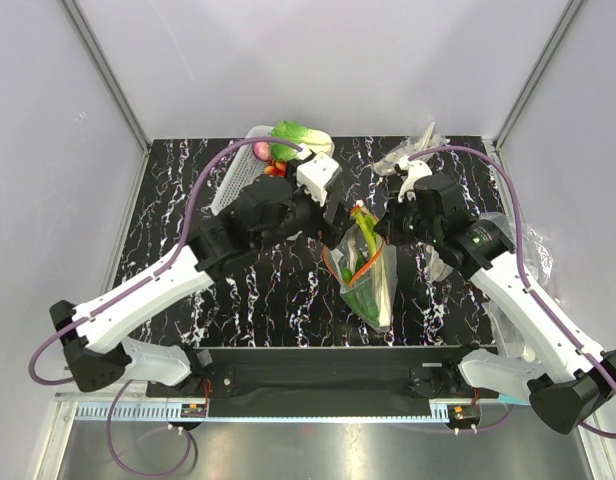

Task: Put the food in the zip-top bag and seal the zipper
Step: Adjust the zipper food storage bag at the center of the board.

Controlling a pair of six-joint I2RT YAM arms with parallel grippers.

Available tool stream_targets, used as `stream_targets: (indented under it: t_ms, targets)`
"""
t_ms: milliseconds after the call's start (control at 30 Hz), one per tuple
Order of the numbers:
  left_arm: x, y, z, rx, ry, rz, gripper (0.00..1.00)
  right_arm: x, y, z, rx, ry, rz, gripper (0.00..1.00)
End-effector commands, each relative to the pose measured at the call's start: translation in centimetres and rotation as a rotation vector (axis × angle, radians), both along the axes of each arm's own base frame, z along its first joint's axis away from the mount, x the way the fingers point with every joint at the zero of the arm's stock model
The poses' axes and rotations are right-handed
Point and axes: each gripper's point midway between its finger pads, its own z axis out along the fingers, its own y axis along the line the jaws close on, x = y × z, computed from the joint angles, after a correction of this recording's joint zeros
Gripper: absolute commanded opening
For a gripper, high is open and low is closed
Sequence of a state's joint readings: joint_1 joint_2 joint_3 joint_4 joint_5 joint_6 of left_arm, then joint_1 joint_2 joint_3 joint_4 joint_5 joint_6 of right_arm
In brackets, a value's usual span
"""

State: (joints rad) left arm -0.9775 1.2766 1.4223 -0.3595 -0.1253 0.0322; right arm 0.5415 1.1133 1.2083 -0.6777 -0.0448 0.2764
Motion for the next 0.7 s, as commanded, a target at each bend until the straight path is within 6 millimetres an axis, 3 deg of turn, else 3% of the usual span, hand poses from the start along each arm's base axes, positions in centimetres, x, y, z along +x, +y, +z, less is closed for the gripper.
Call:
stream_targets:
  t_ms: [0, 200, 333, 467, 600, 633, 667]
  targets:
    - [-0.3, -1.1, -3.5, -0.116, 0.304, 0.088, 0.99, 0.5, 0.2, 2.3, 0.056, -0.065, -0.017, 0.0]
    - [0.7, -0.8, -9.3, -0.047, 0.454, 0.165, 0.96, 0.1, 0.0, 2.7, 0.064, -0.069, -0.019, 0.0]
    - [0.4, -1.1, -11.2, -0.046, 0.529, 0.123, 0.77, 0.0, -0.3, 2.8, 0.055, -0.075, -0.027, 0.0]
    - [0.3, -1.2, -12.8, -0.031, 0.567, 0.117, 0.68, -0.1, -0.3, 2.6, 0.054, -0.068, -0.025, 0.0]
    - [0.2, -1.6, -13.2, -0.047, 0.598, 0.077, 0.3, -0.2, -0.2, 2.3, 0.06, -0.059, -0.023, 0.0]
    - [-0.1, -1.9, -12.8, -0.06, 0.607, 0.048, 0.11, -0.3, -0.1, 2.3, 0.064, -0.056, -0.019, 0.0]
    - [-0.1, -2.2, -12.3, -0.075, 0.605, 0.031, 0.05, -0.3, 0.0, 2.4, 0.072, -0.055, -0.013, 0.0]
